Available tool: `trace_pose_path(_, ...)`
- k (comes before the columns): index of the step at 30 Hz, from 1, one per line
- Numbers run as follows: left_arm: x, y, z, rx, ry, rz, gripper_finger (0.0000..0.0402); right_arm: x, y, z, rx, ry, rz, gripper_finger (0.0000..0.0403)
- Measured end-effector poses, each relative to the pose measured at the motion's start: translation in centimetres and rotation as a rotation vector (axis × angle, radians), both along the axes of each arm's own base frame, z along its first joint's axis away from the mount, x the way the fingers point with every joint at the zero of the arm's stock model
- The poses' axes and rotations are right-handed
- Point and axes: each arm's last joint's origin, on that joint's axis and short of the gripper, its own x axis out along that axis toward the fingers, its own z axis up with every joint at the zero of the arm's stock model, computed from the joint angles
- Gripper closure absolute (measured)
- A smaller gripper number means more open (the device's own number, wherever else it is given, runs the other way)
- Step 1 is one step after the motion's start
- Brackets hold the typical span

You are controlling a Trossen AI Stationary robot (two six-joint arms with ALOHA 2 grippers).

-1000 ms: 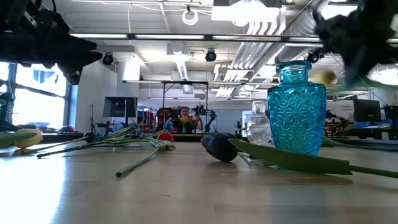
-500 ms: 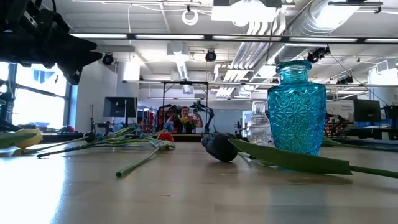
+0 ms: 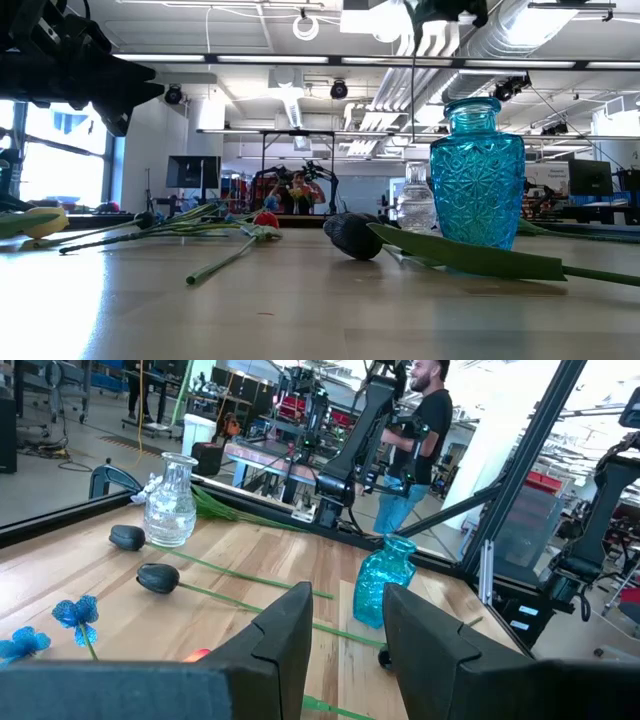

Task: Sort flowers into vase by color
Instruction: Put the yellow flower into the transparent vase

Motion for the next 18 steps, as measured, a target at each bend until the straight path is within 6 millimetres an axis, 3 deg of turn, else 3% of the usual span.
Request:
trace_pose_path(7, 0.0, 0.0, 0.0, 0.0, 0.0, 0.0, 0.0289, 1.3, -1.2, -1.7, 0.073, 0.053, 0.005, 0.0402)
trace_pose_path(18, 0.0, 0.0, 0.0, 0.0, 0.0, 0.0, 0.0289, 1.2, -1.4, -3.0, 0.15, 0.141, -0.042, 0.0402)
